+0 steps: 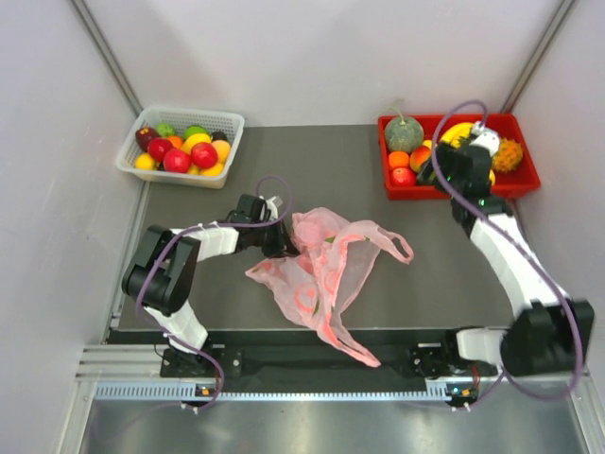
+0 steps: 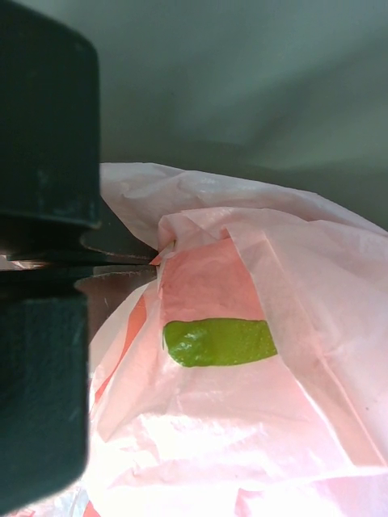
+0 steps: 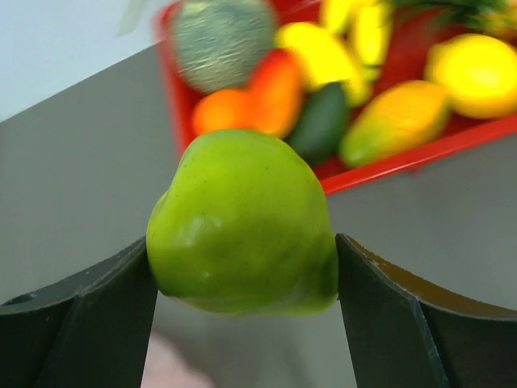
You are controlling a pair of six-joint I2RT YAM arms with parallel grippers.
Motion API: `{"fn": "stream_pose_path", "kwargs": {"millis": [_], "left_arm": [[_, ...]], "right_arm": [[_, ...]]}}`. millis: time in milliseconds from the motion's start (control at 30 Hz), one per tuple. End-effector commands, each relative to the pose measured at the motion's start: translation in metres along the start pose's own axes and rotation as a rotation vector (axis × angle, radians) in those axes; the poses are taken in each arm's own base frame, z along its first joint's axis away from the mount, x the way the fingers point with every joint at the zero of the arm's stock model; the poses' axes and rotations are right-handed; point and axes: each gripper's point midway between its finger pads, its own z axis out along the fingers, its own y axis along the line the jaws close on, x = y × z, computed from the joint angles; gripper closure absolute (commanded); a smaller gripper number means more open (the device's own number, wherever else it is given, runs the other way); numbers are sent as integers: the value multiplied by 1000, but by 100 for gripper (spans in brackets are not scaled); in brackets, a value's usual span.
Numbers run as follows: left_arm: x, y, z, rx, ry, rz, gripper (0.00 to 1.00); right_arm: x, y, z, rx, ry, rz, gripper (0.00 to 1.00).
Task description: Untie the knot of the plastic bag and take out the fruit
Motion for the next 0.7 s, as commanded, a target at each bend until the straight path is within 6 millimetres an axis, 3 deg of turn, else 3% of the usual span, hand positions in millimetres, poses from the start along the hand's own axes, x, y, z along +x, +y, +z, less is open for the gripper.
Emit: {"fn": "stream_pose_path", "kwargs": {"millis": [0, 33, 67, 100, 233, 367, 467, 500, 533, 600, 667], "left_arm": [[-16, -20, -13, 37, -52, 64, 100], [-17, -21, -14, 40, -56, 69, 100], [-17, -22, -14, 41, -58, 72, 100], [-19, -24, -15, 43, -61, 75, 100], [-21, -30, -19, 54, -62, 89, 100], [-23, -35, -24, 60, -72, 98, 100], [-24, -37, -25, 64, -72, 98, 100], [-25, -38, -25, 64, -72, 100, 100], [-26, -38, -25, 64, -73, 101, 100], [-25, -38, -25, 62, -67, 105, 100], [-25, -37, -25, 58, -67, 110, 100]], "right_arm": [[-49, -38, 47, 102, -59, 173, 100], [-61, -32, 58, 87, -58, 209, 100], [-46, -57, 84, 146, -1, 238, 100], [-47, -69, 97, 155, 8, 264, 100], [-47, -73, 162, 132, 70, 264, 100], [-46, -80, 206, 119, 119, 296, 98], [-61, -79, 232, 90, 85, 311, 93], [-64, -76, 239, 73, 81, 315, 87], [-71, -69, 249, 34, 83, 327, 61], [-75, -63, 257, 6, 96, 338, 30], [-85, -58, 260, -10, 84, 342, 10]]}}
